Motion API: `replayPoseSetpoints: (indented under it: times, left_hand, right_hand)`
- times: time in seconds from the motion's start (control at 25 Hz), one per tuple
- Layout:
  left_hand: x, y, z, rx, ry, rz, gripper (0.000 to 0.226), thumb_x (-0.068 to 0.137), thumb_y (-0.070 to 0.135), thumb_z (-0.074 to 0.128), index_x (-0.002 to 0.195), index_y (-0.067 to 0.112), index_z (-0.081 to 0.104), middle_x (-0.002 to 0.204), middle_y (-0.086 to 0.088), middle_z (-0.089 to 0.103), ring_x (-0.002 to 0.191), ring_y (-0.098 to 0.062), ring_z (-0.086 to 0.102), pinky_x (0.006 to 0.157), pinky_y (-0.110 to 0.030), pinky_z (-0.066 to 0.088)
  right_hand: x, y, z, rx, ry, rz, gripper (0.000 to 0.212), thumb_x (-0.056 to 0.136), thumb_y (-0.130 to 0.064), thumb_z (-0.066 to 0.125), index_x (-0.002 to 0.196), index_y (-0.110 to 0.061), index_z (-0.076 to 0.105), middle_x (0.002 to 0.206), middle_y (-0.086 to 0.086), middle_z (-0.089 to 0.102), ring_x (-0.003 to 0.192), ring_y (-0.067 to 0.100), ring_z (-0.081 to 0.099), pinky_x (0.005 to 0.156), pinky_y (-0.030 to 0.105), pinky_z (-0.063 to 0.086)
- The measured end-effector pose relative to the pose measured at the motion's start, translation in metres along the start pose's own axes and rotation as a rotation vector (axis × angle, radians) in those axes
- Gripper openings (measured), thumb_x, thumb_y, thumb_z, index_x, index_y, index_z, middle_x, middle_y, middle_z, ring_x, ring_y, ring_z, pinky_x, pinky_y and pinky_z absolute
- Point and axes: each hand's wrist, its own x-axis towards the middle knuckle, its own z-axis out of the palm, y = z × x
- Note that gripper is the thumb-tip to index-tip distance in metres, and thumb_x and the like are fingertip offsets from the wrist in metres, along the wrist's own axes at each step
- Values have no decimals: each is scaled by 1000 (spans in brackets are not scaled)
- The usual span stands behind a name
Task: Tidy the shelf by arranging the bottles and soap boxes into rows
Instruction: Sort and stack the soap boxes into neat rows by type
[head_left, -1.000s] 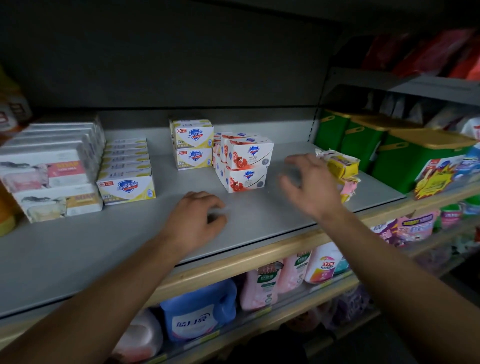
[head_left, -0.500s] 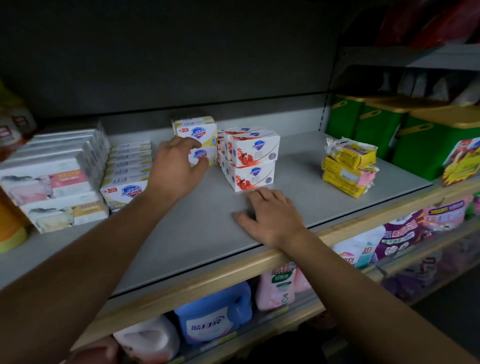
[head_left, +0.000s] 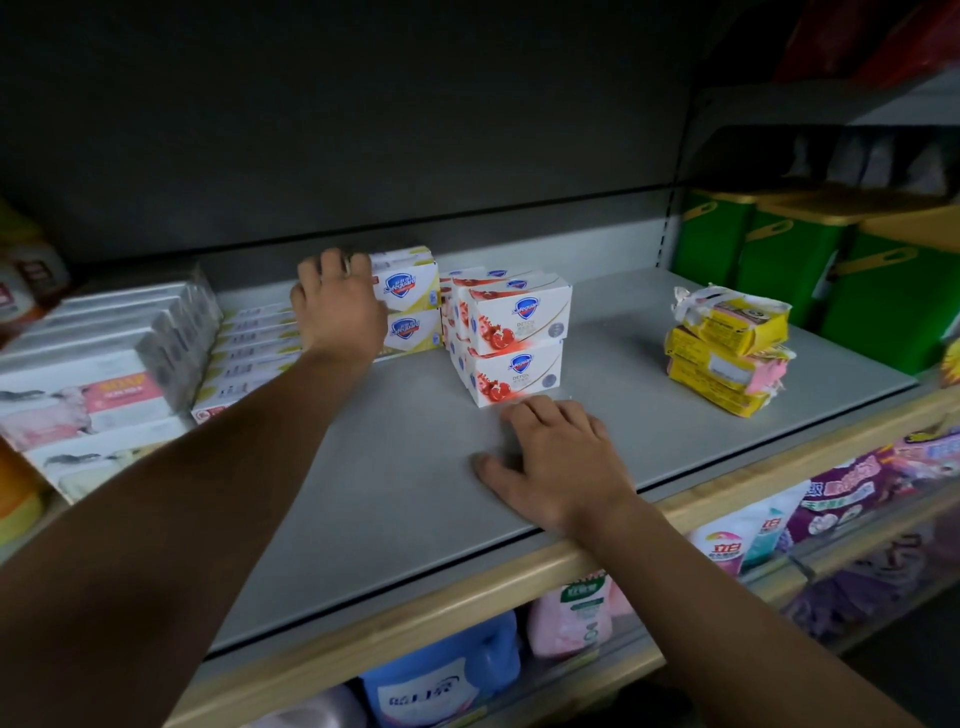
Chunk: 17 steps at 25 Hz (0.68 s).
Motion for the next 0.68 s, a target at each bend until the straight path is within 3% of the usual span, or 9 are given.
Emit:
replayPoseSetpoints:
  times: [0.16,0.28,0.44,0.52,0.6,0.68]
  left_hand:
    - [-2,3,-11,-53,14,19,50,84,20,68,127,11,44,126,-18,52,118,-37,43,96,-47,36]
    - [-22,3,-30,-305,70,47,47,83,12,67,126,12,48,122,-16,53,109,-38,52,90,-45,42]
    - [-78,-18,-62,-615,146,78,44,81,12,71,123,16,56,114,-9,57,95,-28,59,84,-32,45]
    - [-110,-32,-73,-811,49,18,38,83,12,72,117,22,58,111,-1,62,90,-24,65,80,-35,53]
    - [-135,-43,-81,-1076,-93,-127,31,86,9,71,111,25,60,105,6,67,91,-24,70,72,-38,59]
    - [-146,-54,-83,-1320,-227,-313,25,88,5,67,108,20,64,105,0,70,90,-24,72,64,-37,61]
  right_hand:
    - [1,1,0,7,-6,3,71,79,-74,27,130,-28,46,132,-7,47,125,22,36,106,41,28]
    - [0,1,-2,20,-12,9,68,79,-73,31,129,-29,47,131,-7,47,124,23,37,104,39,28]
    - [-1,-3,-8,21,-22,18,64,83,-69,42,134,-30,47,136,-6,47,127,24,37,105,38,29]
    - [-3,-5,-12,75,34,-13,66,82,-64,53,137,-29,44,138,-5,47,127,23,38,105,35,32]
    - [-6,-16,-14,305,89,-97,76,77,-53,67,142,-27,38,141,-6,42,130,19,38,106,30,35]
    - [-3,-39,-13,534,66,-220,91,71,-39,77,148,-27,28,147,-7,33,134,11,36,109,26,34]
